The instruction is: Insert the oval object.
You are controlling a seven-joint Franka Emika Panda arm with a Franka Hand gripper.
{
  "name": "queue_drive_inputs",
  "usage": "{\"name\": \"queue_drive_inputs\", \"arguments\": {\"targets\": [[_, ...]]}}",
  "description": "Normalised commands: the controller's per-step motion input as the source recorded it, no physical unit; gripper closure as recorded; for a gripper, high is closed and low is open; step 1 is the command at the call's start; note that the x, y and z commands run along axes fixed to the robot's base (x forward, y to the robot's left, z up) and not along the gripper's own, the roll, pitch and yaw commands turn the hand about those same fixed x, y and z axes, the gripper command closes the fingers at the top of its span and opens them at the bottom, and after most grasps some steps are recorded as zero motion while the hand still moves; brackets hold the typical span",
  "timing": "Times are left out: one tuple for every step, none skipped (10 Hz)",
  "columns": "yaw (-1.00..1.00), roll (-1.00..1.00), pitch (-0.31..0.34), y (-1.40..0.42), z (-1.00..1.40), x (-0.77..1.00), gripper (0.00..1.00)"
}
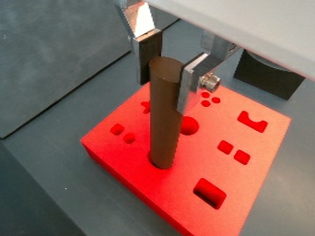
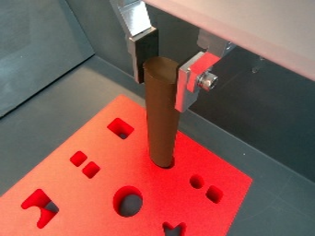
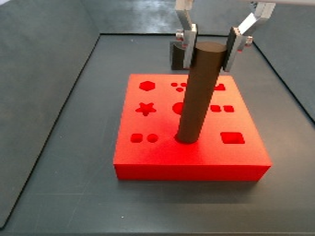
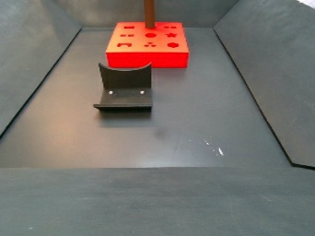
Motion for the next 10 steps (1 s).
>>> {"name": "queue_drive_inputs", "arguments": {"targets": [[0.00, -0.01, -0.029, 0.00, 0.00, -0.11, 1.00], [0.00, 0.00, -0.066, -0.03, 0.00, -0.19, 1.00], [0.00, 0.01, -0.060, -0.09, 0.00, -0.10, 1.00], [0.00, 0.00, -0.004, 0.00, 0.00, -0.01, 1.00], [0.00, 0.00, 0.003, 0.00, 0.00, 0.06, 1.00], [0.00, 0.00, 0.000, 0.00, -0.26, 0.06, 1.00], [0.00, 0.00, -0.003, 0.00, -0.49, 0.11, 1.00], [0.00, 0.00, -0.021, 0.00, -0.53, 0.12, 1.00], [0.00, 0.00, -0.017, 0.00, -0.51, 0.14, 1.00], [0.00, 0.00, -0.021, 0.00, -0.53, 0.15, 1.00]]}}
